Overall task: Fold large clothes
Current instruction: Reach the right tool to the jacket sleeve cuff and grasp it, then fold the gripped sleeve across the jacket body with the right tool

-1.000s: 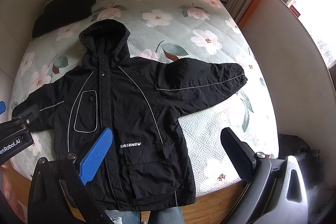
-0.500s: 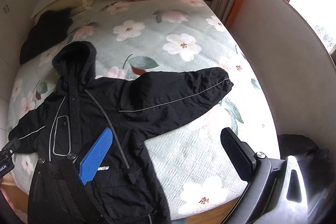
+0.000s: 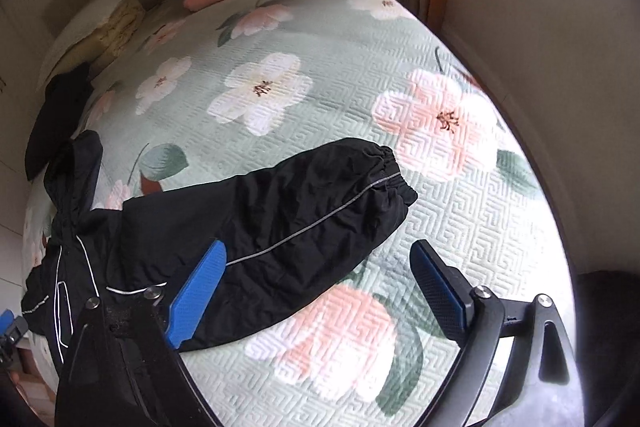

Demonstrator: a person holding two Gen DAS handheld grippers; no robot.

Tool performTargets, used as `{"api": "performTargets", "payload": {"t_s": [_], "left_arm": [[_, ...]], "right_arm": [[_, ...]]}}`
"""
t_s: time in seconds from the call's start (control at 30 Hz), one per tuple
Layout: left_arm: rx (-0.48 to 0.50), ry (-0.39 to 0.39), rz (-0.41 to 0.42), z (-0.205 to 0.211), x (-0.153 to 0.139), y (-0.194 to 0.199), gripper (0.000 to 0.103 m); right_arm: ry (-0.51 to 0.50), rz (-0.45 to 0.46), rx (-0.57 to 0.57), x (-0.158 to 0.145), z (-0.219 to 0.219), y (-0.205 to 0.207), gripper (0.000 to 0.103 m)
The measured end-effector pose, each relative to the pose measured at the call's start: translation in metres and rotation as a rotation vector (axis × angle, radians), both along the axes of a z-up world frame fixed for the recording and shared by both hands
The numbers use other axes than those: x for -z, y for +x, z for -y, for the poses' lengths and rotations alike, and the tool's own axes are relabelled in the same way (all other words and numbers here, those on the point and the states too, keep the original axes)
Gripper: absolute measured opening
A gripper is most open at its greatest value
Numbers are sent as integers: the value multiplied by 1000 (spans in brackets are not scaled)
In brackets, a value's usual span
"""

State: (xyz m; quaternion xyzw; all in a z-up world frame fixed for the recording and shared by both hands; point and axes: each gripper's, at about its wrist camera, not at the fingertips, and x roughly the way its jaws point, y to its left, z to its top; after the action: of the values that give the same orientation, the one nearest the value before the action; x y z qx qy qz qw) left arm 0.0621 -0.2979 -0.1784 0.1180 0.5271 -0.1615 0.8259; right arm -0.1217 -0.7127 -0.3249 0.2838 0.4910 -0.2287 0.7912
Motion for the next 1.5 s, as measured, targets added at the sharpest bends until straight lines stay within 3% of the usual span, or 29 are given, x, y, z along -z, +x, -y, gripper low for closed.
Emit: {"api": "performTargets", "payload": {"t_s": [0.17,0.47,0.5,0.63,0.73,0.8,0.9,0.97,1.1,1.17,1.27,1.33,1.5], "left_arm": [[28,32,-11,38,49,-2,102],[69,56,-44,78,88,-1,102],[72,56,-45,80,90,0,102],[94,54,-36,92,101,2,102],[112,51,-26,102,112,6,102],[136,50,-31,113,123,9,102],[177,41,-53,129,140,9,102],[219,47,-90,142,158,6,102],[263,127,-105,158,193,-1,102],[259,116,-98,158,200,0,103],[255,86,-118,154,201,6,103],[261,80,-117,152,196,6,102],[232,-39,-136,110,156,4,99]], "right_arm": [[114,16,37,76,58,1,91],[282,108,131,135,96,-2,86],[272,122,130,134,95,-2,84],[289,145,115,133,88,-3,50],[273,143,119,119,82,-7,36],[203,140,116,94,72,-17,32],[85,142,94,51,51,-42,31],[32,108,87,40,36,-56,31],[32,-7,79,76,30,-63,31],[53,-49,93,103,37,-64,31],[99,-50,118,127,44,-70,31],[86,-57,115,122,42,-69,31],[-32,-26,43,66,13,-61,31]]}}
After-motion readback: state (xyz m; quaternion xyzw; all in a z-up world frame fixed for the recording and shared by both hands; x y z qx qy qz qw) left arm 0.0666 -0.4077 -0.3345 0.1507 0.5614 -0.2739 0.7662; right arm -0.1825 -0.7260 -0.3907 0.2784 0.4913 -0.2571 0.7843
